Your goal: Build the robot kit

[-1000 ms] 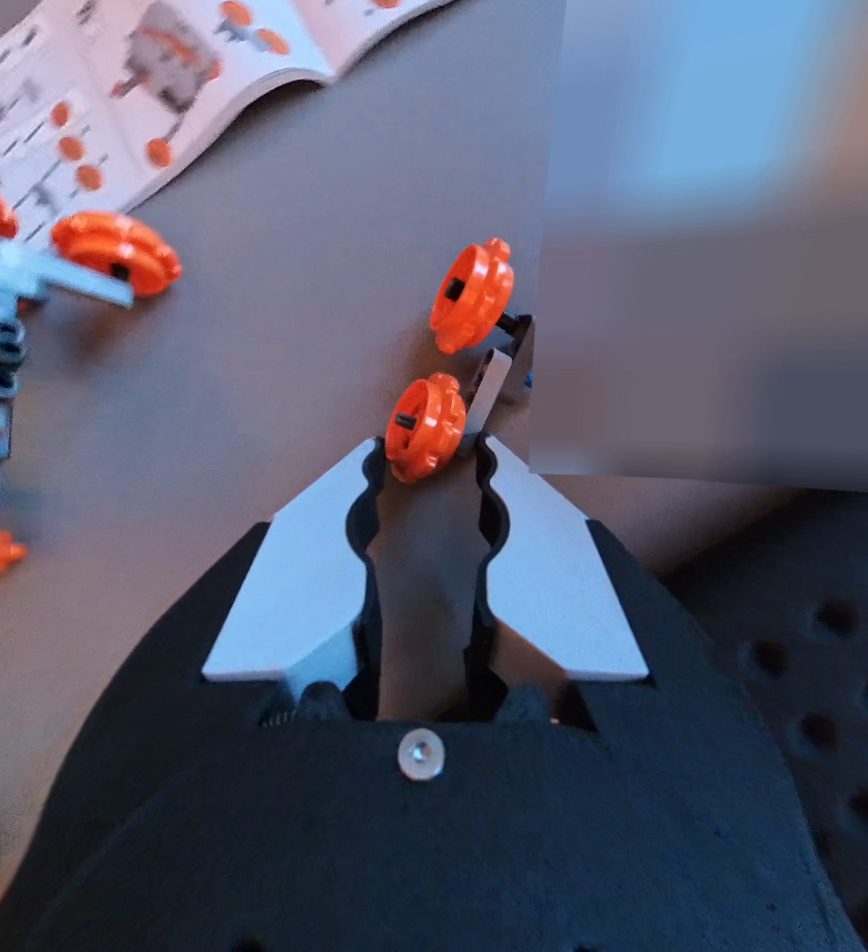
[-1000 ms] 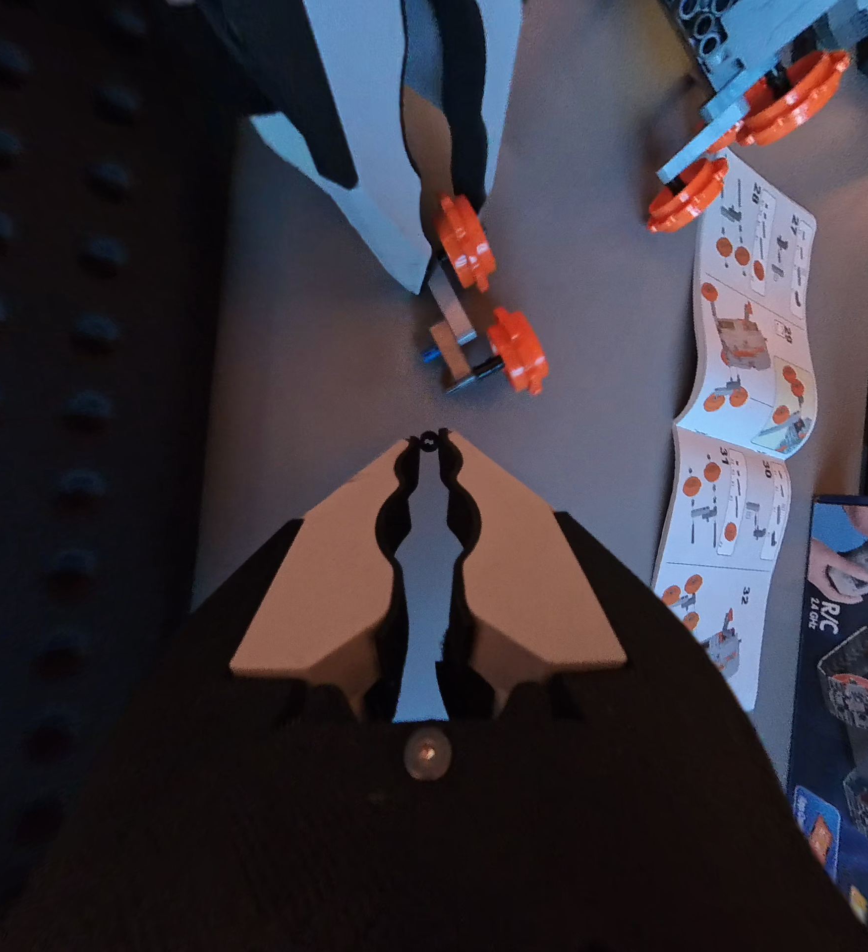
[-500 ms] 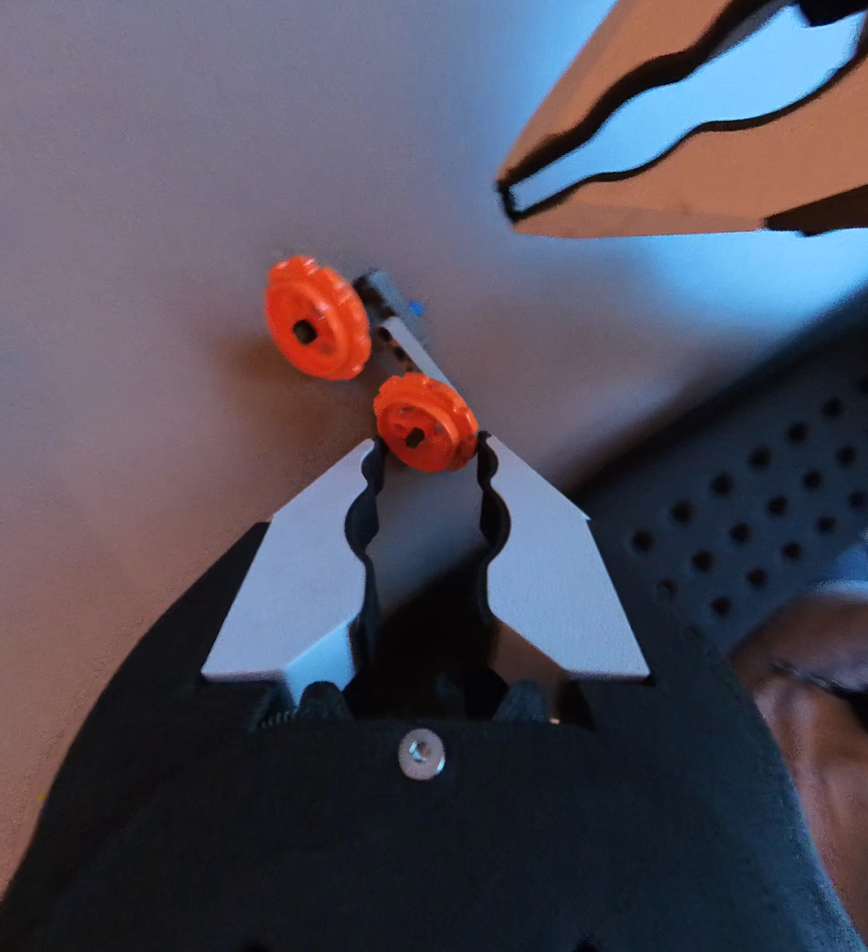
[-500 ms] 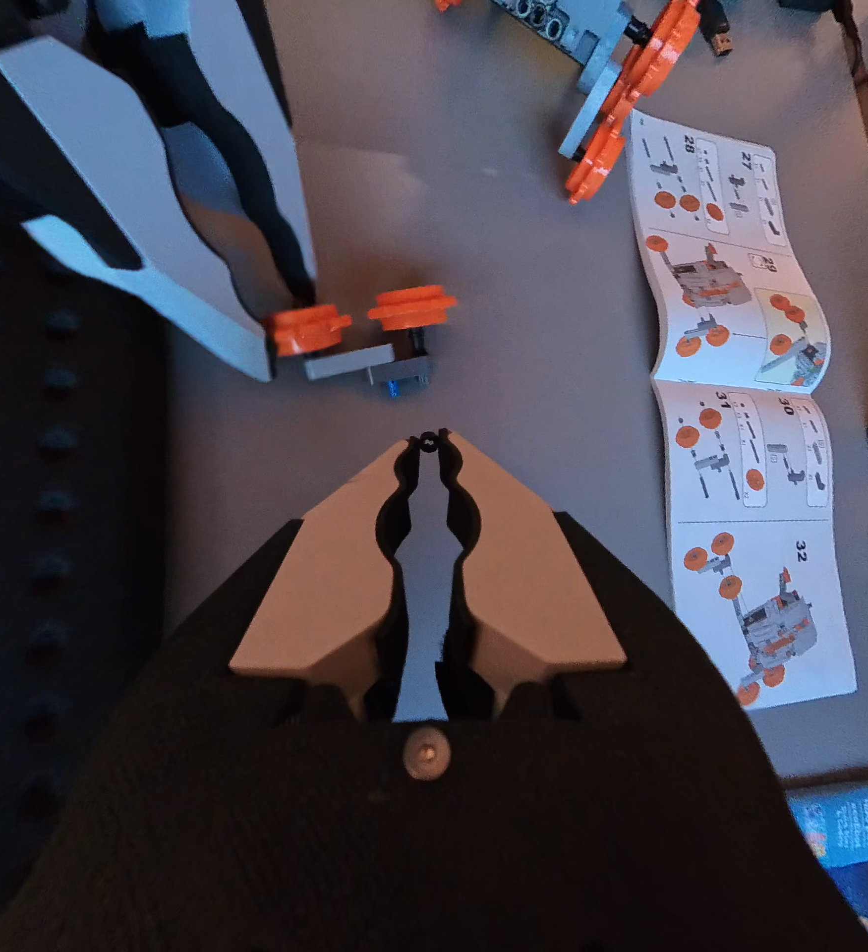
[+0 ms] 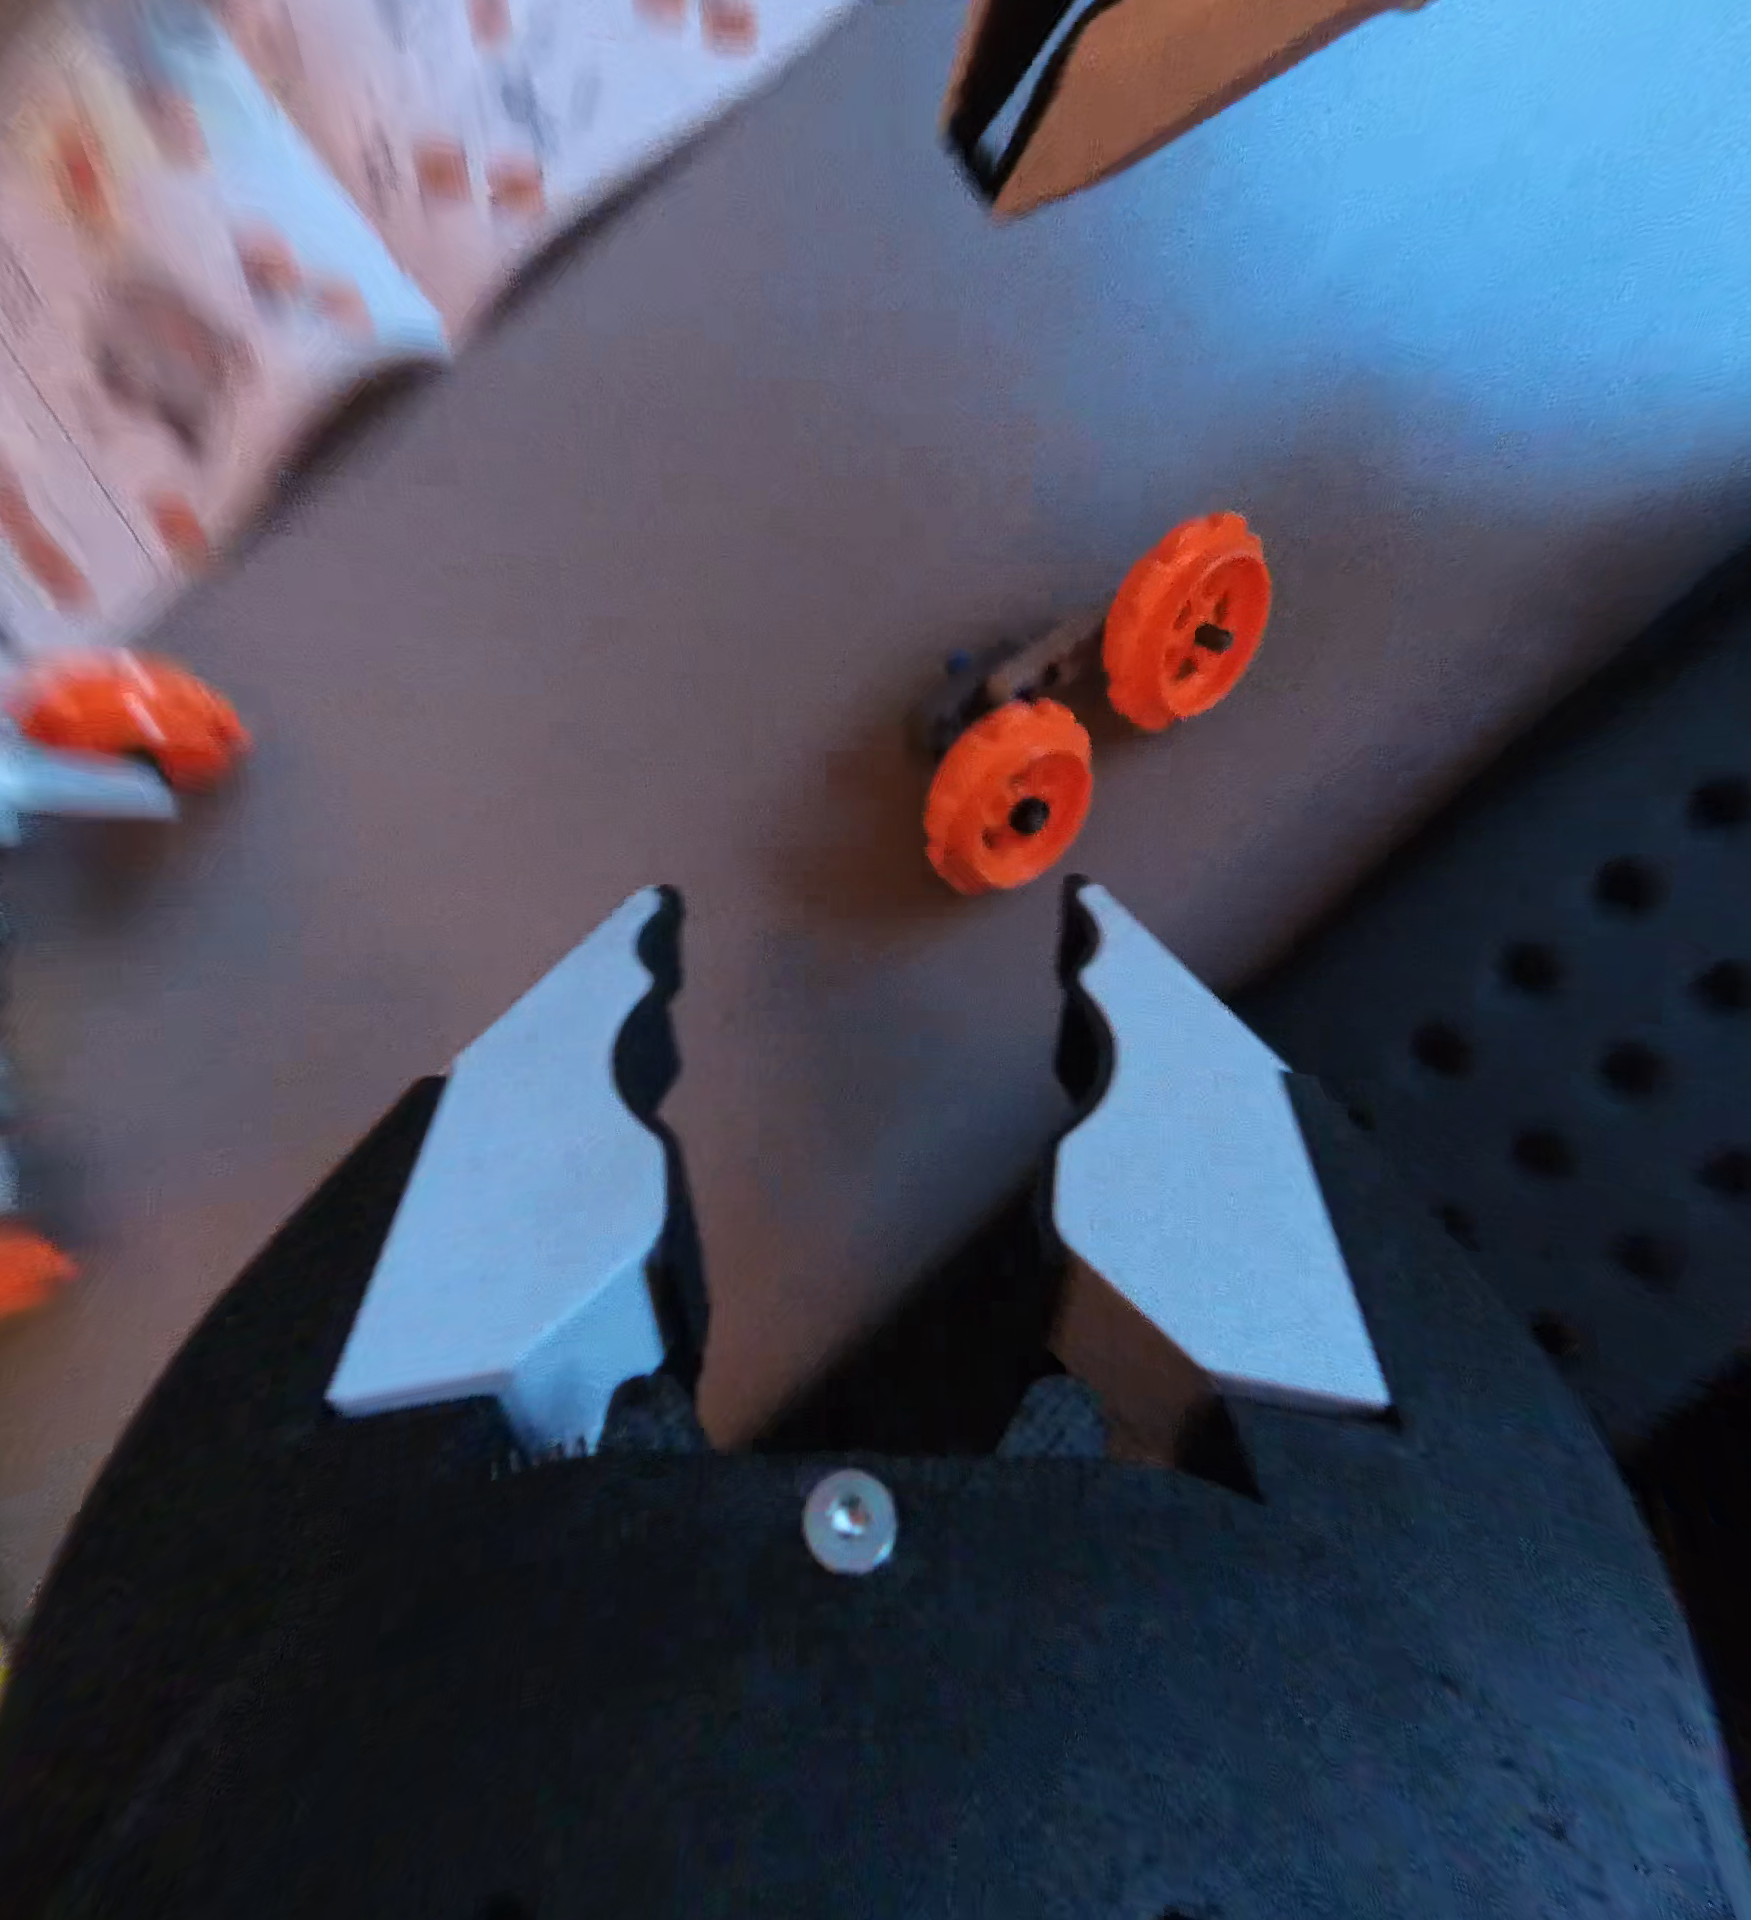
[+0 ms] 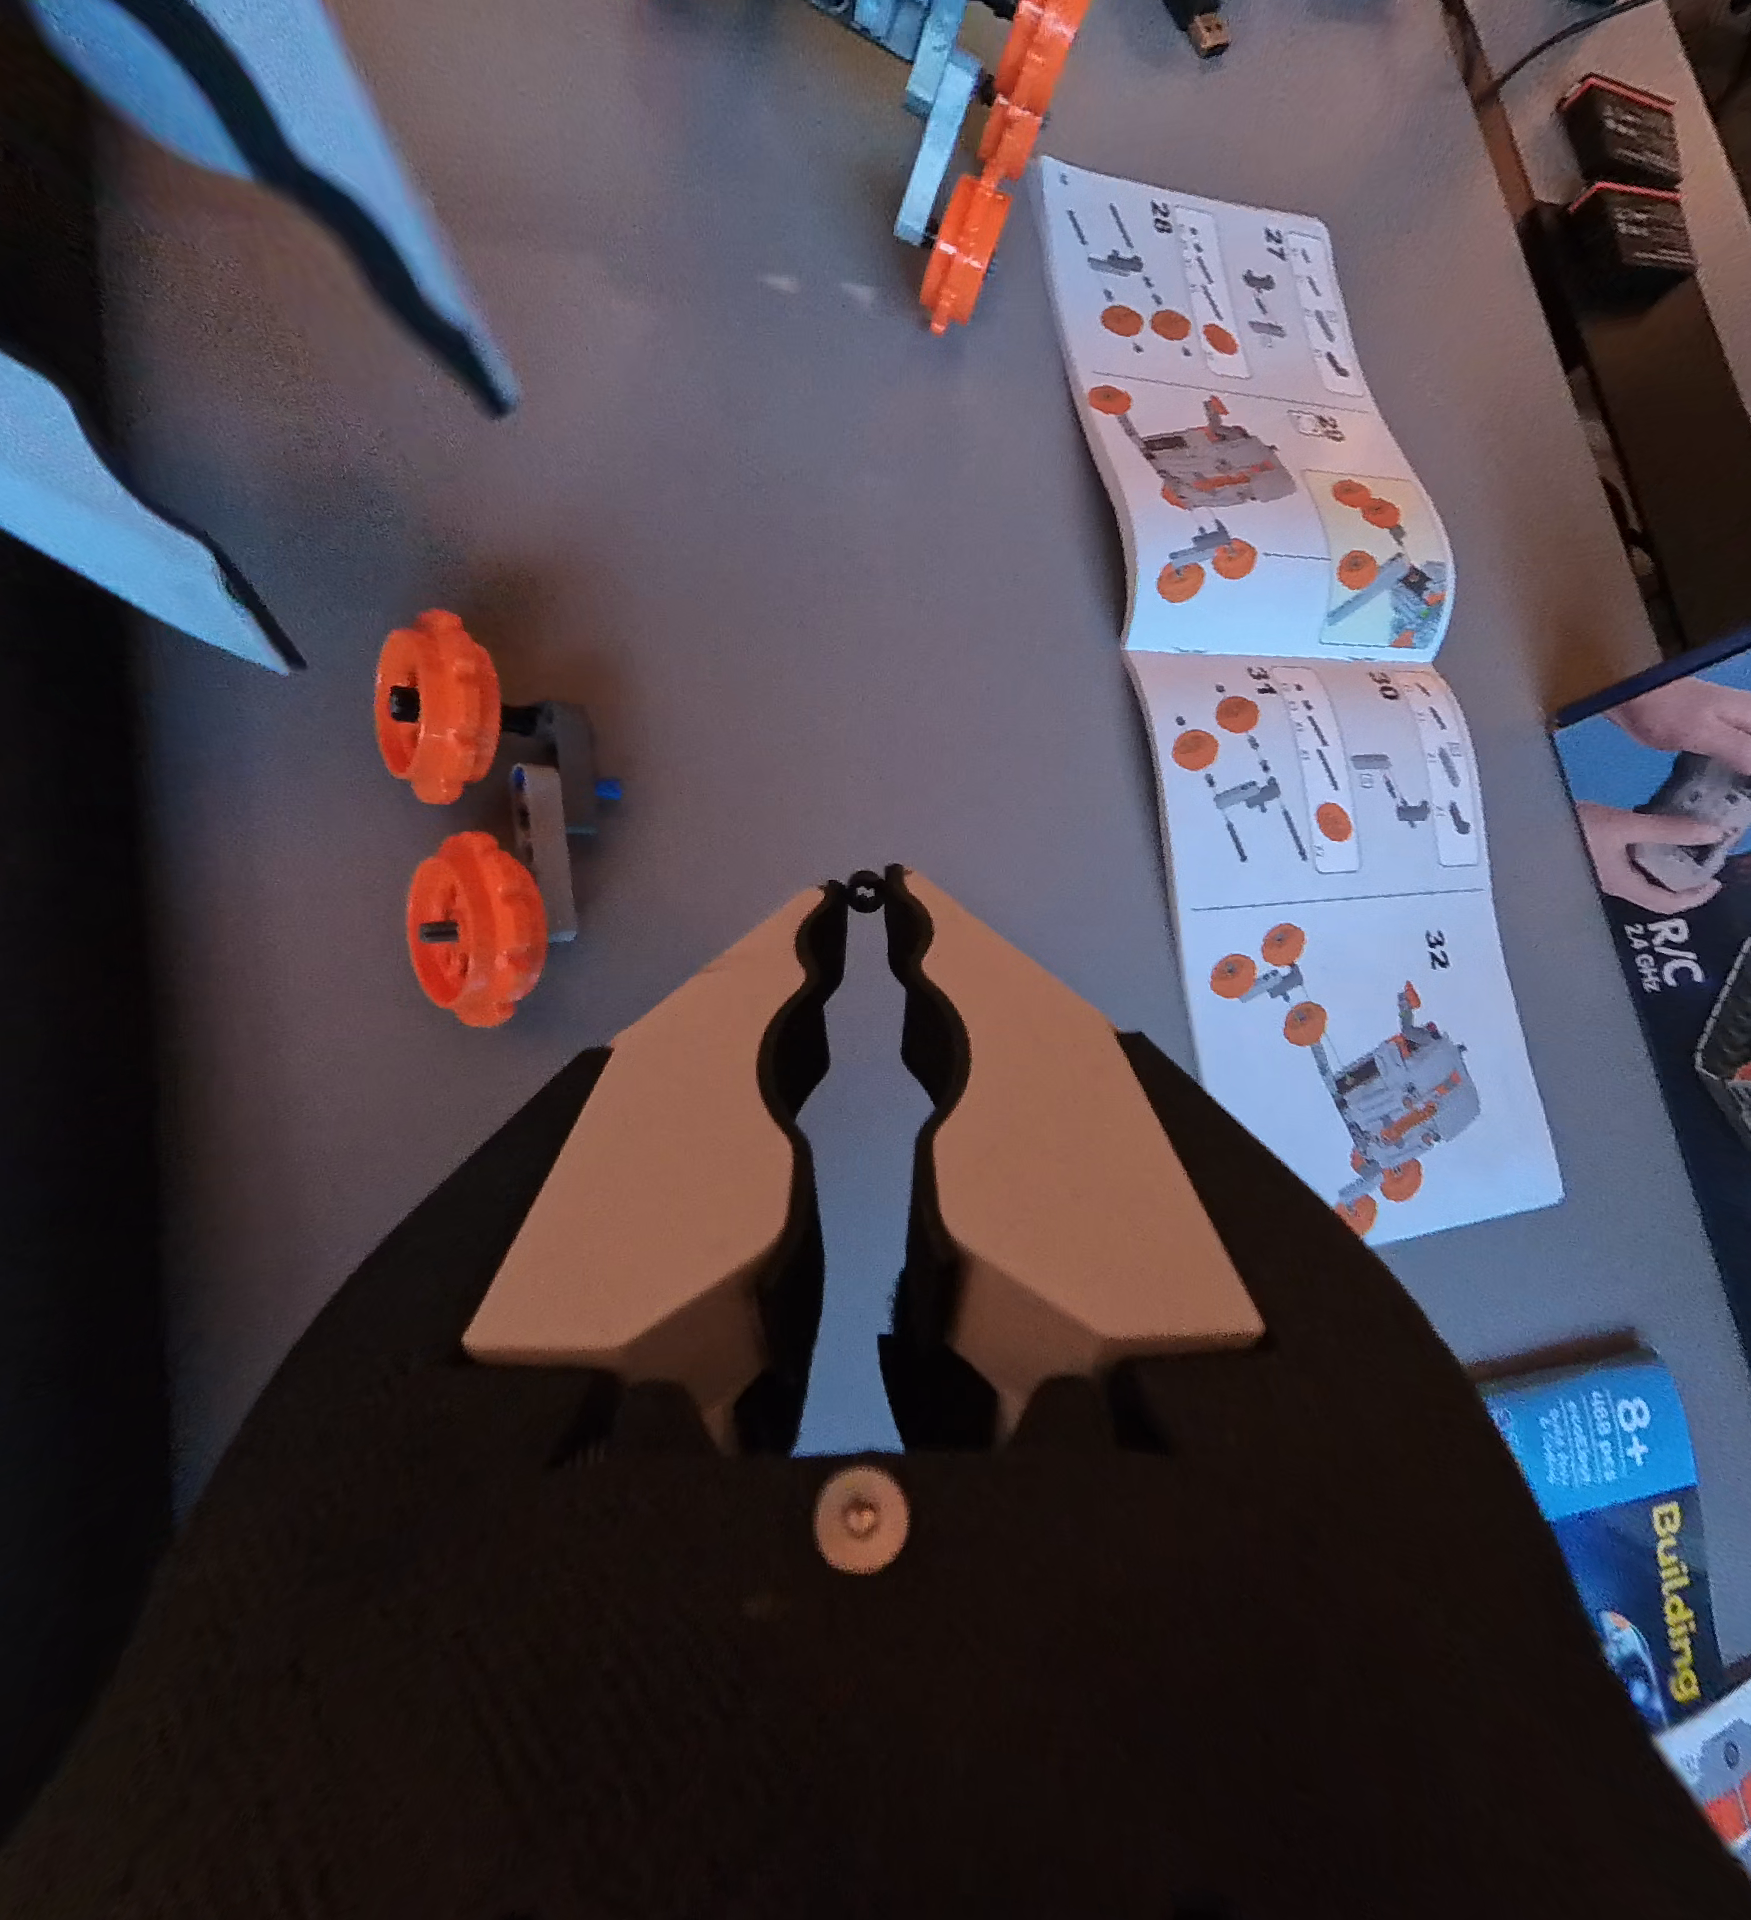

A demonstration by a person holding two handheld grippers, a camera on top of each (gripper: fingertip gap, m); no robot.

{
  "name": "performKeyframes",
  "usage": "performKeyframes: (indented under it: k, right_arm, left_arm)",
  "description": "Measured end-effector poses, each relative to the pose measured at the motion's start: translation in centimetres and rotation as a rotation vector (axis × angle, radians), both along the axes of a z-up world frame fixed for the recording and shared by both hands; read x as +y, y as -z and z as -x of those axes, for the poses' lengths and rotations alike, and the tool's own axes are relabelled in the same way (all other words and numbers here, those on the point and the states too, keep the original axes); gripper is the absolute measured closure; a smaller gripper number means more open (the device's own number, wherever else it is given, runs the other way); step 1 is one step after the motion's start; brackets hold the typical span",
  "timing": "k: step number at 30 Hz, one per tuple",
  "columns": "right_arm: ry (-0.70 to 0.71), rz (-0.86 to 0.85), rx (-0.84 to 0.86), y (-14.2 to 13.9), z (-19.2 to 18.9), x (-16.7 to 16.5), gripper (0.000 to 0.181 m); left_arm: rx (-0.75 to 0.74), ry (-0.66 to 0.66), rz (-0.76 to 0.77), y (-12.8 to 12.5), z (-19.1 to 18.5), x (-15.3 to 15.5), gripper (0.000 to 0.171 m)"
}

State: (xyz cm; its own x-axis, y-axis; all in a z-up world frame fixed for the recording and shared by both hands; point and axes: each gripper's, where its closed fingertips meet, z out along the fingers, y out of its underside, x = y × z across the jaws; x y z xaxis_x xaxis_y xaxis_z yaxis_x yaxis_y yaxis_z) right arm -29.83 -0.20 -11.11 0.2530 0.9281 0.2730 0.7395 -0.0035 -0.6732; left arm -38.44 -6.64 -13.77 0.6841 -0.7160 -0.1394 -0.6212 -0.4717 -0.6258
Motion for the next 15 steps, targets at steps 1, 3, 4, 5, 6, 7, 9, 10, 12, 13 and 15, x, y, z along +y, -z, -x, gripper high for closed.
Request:
performKeyframes:
  k: [1,3,4,5,6,7,9,10,12,13,15]
  right_arm:
    - [0.007,-0.002,0.004,-0.1,-0.2,0.2,0.174]
    - [0.016,-0.005,0.017,-0.4,-0.5,0.4,0.174]
    - [0.018,-0.004,0.026,-0.5,-0.6,0.5,0.174]
    - [0.02,0.0,0.033,-0.5,-0.7,0.6,0.174]
    - [0.02,0.004,0.035,-0.3,-0.8,0.7,0.175]
    - [0.02,0.01,0.03,-0.1,-0.9,0.8,0.175]
    - [0.02,0.021,0.008,0.6,-1.1,0.9,0.175]
    - [0.017,0.027,-0.005,0.9,-1.1,0.9,0.175]
    - [0.012,0.034,-0.026,1.4,-1.2,0.9,0.175]
    - [0.009,0.036,-0.03,1.5,-1.2,0.9,0.175]
    - [0.002,0.037,-0.029,1.5,-1.1,0.8,0.175]
  left_arm:
    - [0.01,0.106,-0.09,-0.3,-0.8,0.7,0.088]
    - [-0.027,0.287,-0.082,0.4,-2.8,1.0,0.081]
    - [-0.054,0.344,-0.019,1.0,-3.7,0.9,0.077]
    - [-0.067,0.38,0.027,1.4,-4.3,1.0,0.079]
    - [-0.071,0.414,0.056,1.6,-4.8,1.2,0.09]
    - [-0.083,0.46,0.092,1.6,-5.4,0.9,0.103]
    - [-0.1,0.514,0.141,1.3,-6.1,0.8,0.107]
    - [-0.086,0.528,0.166,1.6,-6.1,0.9,0.109]
    - [-0.041,0.576,0.268,2.6,-5.9,0.1,0.127]
    - [-0.061,0.592,0.281,2.4,-6.1,0.0,0.13]
    - [-0.049,0.601,0.335,2.4,-6.1,-0.4,0.13]
